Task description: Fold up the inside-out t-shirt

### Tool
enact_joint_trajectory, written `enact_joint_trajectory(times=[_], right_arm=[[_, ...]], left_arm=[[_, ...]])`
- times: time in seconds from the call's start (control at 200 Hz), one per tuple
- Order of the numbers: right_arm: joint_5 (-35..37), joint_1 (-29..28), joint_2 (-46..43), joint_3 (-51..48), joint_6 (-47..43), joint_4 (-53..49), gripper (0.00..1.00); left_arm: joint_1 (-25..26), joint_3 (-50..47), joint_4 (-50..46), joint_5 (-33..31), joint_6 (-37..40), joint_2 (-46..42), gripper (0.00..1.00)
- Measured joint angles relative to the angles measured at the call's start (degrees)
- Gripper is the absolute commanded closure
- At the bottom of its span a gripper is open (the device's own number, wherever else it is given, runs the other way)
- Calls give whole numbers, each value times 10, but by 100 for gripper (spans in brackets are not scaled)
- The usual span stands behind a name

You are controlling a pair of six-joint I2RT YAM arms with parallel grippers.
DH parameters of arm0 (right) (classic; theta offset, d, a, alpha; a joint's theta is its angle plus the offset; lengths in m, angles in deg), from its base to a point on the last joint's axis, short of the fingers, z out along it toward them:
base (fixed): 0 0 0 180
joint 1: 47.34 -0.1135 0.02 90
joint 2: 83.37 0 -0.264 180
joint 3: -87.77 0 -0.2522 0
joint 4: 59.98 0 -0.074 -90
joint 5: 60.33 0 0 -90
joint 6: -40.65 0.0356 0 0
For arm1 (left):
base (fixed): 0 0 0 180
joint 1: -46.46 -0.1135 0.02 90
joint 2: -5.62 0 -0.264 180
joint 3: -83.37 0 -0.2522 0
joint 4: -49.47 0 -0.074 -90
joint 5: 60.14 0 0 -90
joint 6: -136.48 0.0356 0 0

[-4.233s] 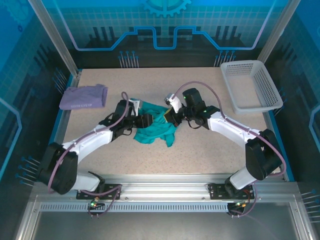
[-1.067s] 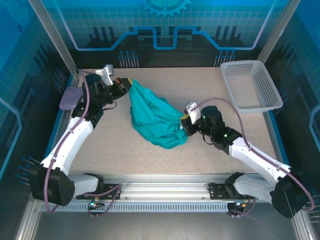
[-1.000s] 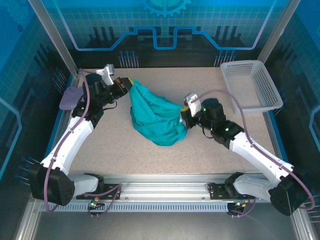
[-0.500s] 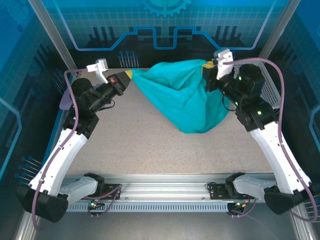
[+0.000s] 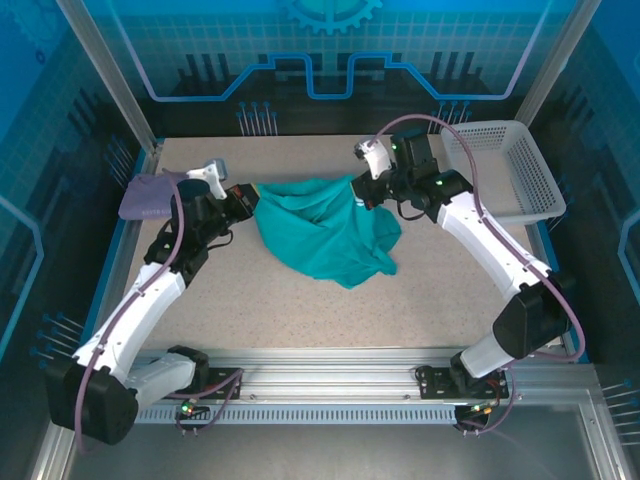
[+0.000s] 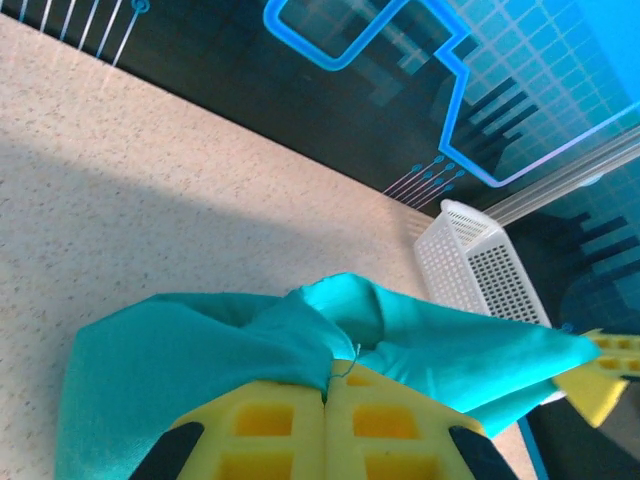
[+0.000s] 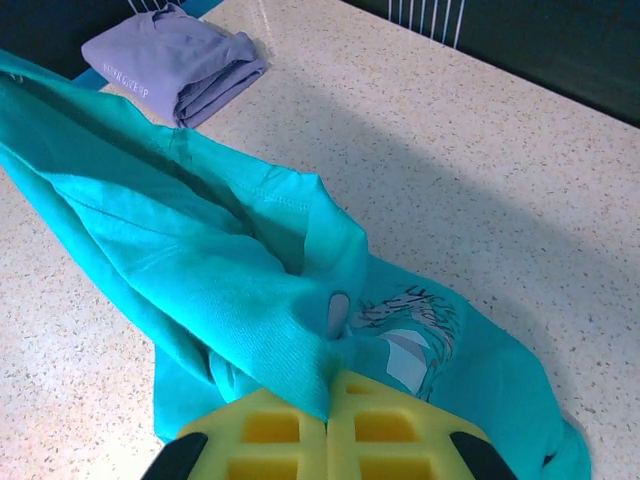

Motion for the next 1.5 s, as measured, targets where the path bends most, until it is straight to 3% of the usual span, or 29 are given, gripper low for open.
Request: enact_joint_trajectory(times=[0.145, 0.295, 0.4, 0.645, 0.81, 1.07, 1.23, 1.38, 1.501], right_arm=[[-35, 39, -60, 9, 23, 25, 100], [-44, 62, -185, 11, 47, 118, 100], [-35, 61, -217, 51, 48, 134, 100], [50, 103, -188, 30, 102, 131, 100], [11, 105, -113, 38, 99, 86, 100], [45, 126, -91, 72, 89, 47, 100], [45, 161, -100, 109, 76, 43, 100], [0, 145, -96, 139, 59, 43, 100], [-31, 91, -55, 146, 35, 37, 100]], left_arm=[[8, 23, 1, 21, 7, -7, 100], [72, 91, 35, 44, 25, -7, 100], [94, 123, 79, 59, 26, -7, 100], [67, 127, 102, 35, 17, -8, 100], [38, 120, 97, 18, 6, -19, 100], [105, 173, 85, 50, 25, 25, 100], [115, 176, 86, 78, 33, 24, 100], [115, 141, 72, 36, 38, -13, 100], [110, 67, 53, -27, 42, -64, 100]])
